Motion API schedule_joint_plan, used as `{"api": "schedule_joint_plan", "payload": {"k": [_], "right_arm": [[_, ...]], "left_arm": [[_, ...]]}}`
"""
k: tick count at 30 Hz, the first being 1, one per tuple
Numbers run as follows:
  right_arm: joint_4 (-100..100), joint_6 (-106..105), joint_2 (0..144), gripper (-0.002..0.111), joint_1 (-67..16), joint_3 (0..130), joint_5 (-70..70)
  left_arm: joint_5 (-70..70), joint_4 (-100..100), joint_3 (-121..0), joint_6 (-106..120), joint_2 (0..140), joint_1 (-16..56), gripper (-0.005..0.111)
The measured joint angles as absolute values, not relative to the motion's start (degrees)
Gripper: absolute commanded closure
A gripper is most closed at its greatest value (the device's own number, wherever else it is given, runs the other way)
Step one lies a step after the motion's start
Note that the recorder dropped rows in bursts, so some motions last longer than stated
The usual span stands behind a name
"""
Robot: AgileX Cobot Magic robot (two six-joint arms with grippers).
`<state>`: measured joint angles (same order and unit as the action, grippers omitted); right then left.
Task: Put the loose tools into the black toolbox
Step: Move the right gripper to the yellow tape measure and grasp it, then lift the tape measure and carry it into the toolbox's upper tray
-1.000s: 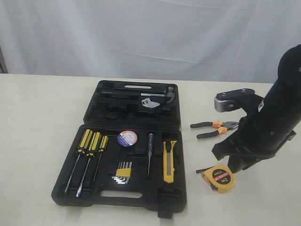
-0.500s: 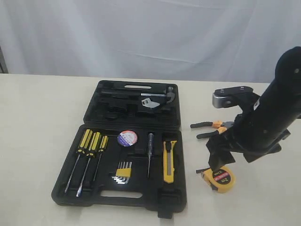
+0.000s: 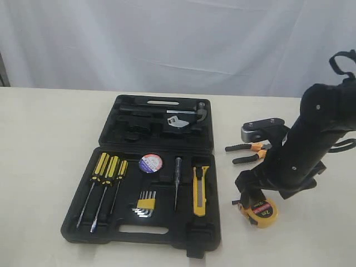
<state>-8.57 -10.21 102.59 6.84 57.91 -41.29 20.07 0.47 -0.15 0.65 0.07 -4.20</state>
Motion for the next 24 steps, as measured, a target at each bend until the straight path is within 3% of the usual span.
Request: {"api": "schedule_joint_plan", "payload": {"k": [18,22,23,24], "right_arm": [[-7.7,-11.8,109.6,0.029,6.8,58.0,-38.6],[-7.6,-11.8,109.8,0.068,6.8,58.0,-38.5],[-7.6,-11.3,109.8,0.089,6.8,58.0,-38.5],[-7.6,-10.5,109.8,0.101,6.8,58.0,-38.5]], "left_arm": [[20.1,0.5,-0.1,0.7,0.1,-4.2,0.107],[20.1,0.5,-0.1,0.7,0.1,-4.2,0.107],[20.1,0.5,-0.1,0.7,0.1,-4.2,0.107],[20.1,0.5,-0.1,0.7,0.1,-4.2,0.107]]}}
